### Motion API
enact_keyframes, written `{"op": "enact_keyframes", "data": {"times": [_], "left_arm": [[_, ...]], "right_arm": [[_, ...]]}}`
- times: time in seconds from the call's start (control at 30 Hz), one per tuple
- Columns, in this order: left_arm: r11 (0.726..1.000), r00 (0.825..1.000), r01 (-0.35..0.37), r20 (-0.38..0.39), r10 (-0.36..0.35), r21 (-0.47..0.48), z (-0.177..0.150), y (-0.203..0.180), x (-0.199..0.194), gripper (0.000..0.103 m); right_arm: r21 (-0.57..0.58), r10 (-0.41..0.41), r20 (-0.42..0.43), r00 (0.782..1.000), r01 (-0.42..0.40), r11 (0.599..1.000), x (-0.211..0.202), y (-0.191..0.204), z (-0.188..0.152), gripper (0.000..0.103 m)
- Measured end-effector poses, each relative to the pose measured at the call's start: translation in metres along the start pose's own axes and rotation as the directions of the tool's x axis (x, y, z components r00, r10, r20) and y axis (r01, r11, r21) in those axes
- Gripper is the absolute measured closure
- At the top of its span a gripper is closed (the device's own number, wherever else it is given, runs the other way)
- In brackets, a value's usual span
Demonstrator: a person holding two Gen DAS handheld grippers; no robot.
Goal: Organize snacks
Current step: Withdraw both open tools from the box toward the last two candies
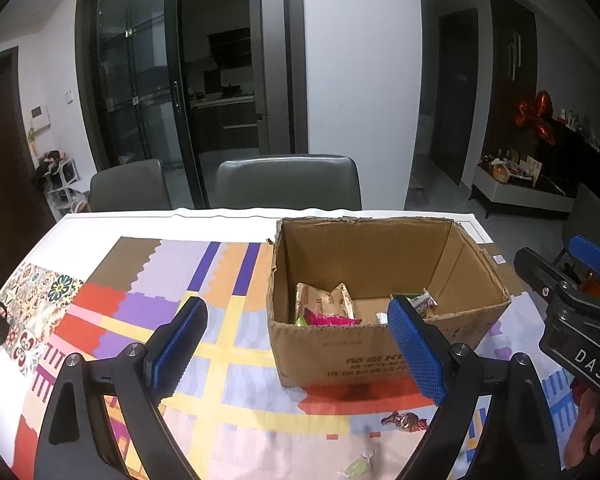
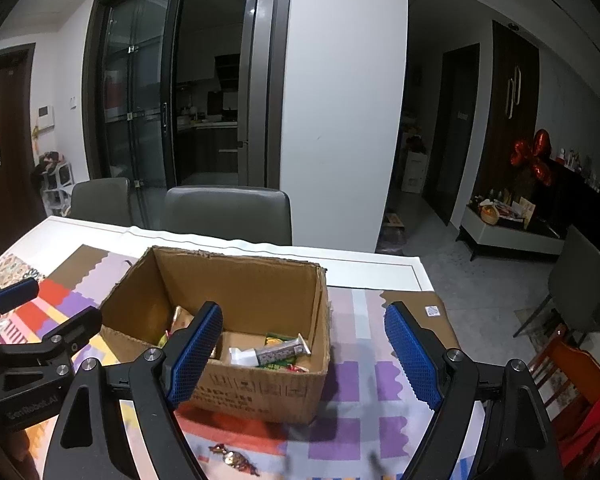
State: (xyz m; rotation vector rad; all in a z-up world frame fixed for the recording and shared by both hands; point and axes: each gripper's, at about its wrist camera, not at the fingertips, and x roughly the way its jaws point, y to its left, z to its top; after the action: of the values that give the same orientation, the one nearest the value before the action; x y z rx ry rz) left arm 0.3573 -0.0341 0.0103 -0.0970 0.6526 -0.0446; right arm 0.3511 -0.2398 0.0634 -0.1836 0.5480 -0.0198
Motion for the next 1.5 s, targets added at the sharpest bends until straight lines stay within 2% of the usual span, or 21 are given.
{"op": "enact_keyframes", "data": {"times": [0.43,0.83,1.5], "left_arm": [[0.999,1.000,-0.031,-0.002,0.030,-0.037,-0.021,0.001,-0.015,0.011],[0.996,0.999,-0.039,-0.036,0.036,-0.074,-0.050,-0.001,-0.019,0.011],[0.997,0.994,-0.057,-0.095,0.053,-0.048,-0.108,-0.010,-0.010,0.011]], "right_arm": [[-0.039,0.022,0.011,1.000,-0.021,0.999,-0.017,0.002,-0.015,0.019],[-0.078,0.058,-0.018,0.998,-0.059,0.995,-0.020,0.005,-0.040,0.019],[-0.165,0.128,-0.081,0.988,-0.140,0.976,-0.009,0.012,-0.085,0.019]]}}
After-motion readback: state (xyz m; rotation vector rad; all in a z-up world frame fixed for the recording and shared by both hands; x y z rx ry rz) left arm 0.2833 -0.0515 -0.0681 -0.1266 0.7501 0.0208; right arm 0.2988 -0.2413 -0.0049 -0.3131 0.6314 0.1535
